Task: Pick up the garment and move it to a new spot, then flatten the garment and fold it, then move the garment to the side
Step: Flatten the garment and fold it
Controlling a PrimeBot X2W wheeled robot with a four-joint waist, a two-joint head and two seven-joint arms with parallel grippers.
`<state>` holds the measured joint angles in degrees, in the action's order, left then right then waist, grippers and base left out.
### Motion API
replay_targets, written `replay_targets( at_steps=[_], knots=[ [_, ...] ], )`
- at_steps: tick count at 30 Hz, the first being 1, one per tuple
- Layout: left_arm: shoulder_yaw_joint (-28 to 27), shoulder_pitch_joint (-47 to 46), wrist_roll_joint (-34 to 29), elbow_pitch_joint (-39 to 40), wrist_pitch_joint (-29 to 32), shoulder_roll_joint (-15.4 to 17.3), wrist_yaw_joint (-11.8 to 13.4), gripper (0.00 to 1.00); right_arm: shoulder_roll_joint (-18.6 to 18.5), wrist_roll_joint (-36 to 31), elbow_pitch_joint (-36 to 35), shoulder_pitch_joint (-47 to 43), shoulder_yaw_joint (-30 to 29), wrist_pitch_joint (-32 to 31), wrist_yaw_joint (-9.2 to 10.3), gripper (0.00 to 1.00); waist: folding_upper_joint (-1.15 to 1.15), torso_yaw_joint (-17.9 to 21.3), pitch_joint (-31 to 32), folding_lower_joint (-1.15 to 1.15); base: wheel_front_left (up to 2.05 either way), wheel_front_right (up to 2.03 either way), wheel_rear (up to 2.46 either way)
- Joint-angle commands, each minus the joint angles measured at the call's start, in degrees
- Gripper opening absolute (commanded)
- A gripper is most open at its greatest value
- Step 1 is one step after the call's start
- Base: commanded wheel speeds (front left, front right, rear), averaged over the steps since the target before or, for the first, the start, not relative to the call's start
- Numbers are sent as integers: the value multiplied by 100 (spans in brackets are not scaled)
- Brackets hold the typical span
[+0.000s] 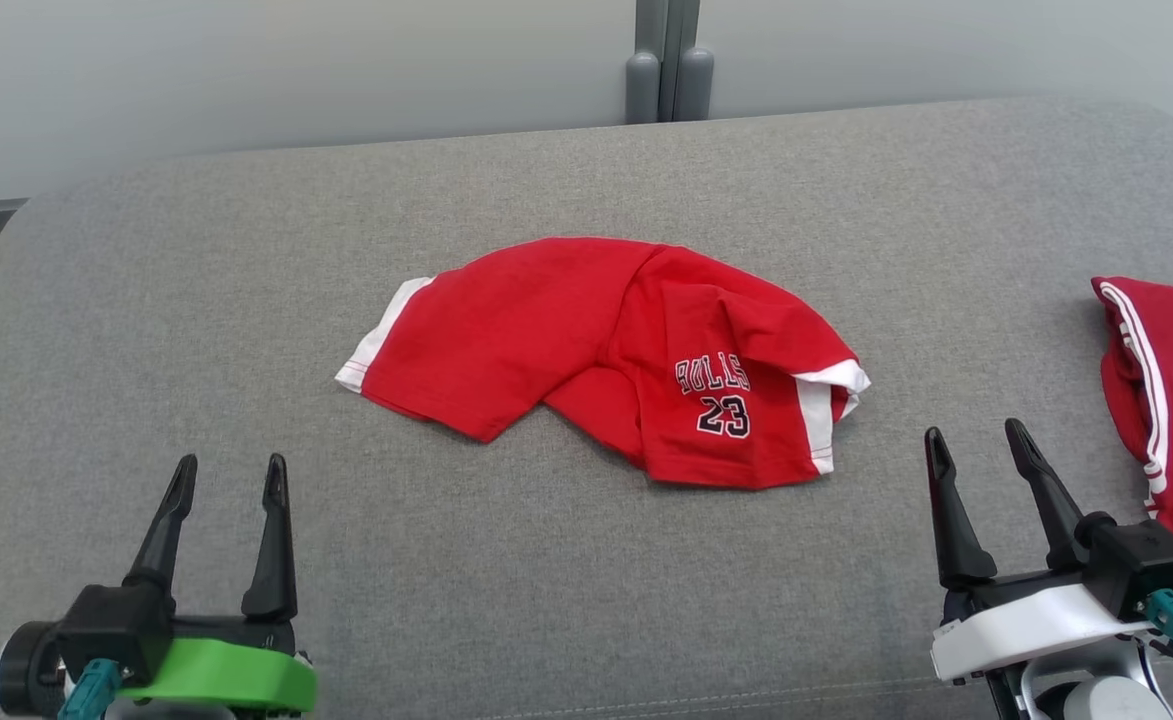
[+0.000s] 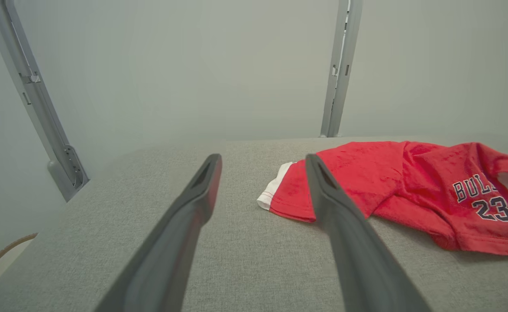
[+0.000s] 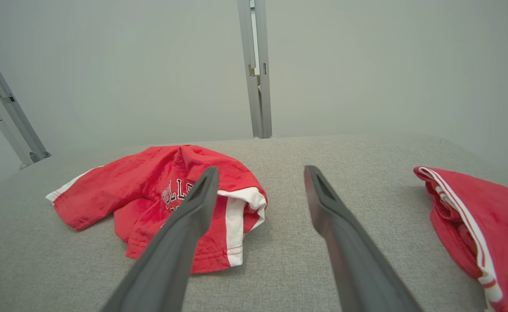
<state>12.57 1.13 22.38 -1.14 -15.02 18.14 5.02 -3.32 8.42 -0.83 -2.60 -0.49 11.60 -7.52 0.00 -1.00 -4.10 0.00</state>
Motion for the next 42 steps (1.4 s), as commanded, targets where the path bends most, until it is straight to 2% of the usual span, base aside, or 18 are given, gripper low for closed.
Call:
replay_targets(
  at_steps=[1,10,13,14,15,19,26,32,36,37,38,39,40,42],
  knots=[
    [41,-166,-55,61,-1,2,-57,100,-4,-38,-37,20,17,-12,7,100,0,23,-50,0,0,0,0],
    [752,-933,-262,213,427,-150,-499,100,1,-45,-109,157,51,7,8,100,0,263,-347,0,0,0,0],
    [1164,-1328,-356,164,600,-317,-757,100,4,-44,-116,201,43,26,7,100,0,425,-480,0,0,0,0],
    [1457,-1553,-397,86,726,-446,-901,100,8,-36,-114,238,28,39,8,100,0,546,-568,0,0,0,0],
    [1457,-1553,-397,86,726,-446,-901,100,8,-36,-114,238,28,39,8,100,0,546,-568,0,0,0,0],
    [2044,-1957,-397,-220,992,-714,-1107,100,17,20,-92,315,10,90,7,100,0,790,-767,0,0,0,0],
    [2632,-2636,-236,-1171,1497,-1090,-1212,100,31,104,-21,482,-1,219,7,100,0,1091,-1237,0,0,0,0],
    [2789,-3179,-147,-2130,1916,-1300,-1216,100,36,228,107,676,54,310,7,100,0,1296,-1534,0,0,0,0],
    [2838,-3432,-182,-2566,1952,-1353,-1165,100,36,336,197,783,107,345,7,100,0,1397,-1642,0,0,0,0],
    [2852,-3487,-209,-2647,1946,-1361,-1150,91,36,345,214,800,115,355,7,100,0,1411,-1665,0,0,0,0],
    [2868,-3516,-216,-2706,1929,-1370,-1152,65,36,355,230,804,115,363,7,100,0,1419,-1679,0,0,0,0],
    [2876,-3551,-228,-2750,1889,-1377,-1151,29,36,374,244,807,116,364,7,100,0,1428,-1697,0,0,0,0],
    [2885,-3581,-234,-2791,1861,-1381,-1153,2,36,384,258,821,115,367,8,100,0,1431,-1707,0,0,0,0],
    [2911,-3613,-249,-2828,1831,-1376,-1158,0,35,390,255,851,83,360,8,100,0,1419,-1725,0,0,0,0]
  ],
)
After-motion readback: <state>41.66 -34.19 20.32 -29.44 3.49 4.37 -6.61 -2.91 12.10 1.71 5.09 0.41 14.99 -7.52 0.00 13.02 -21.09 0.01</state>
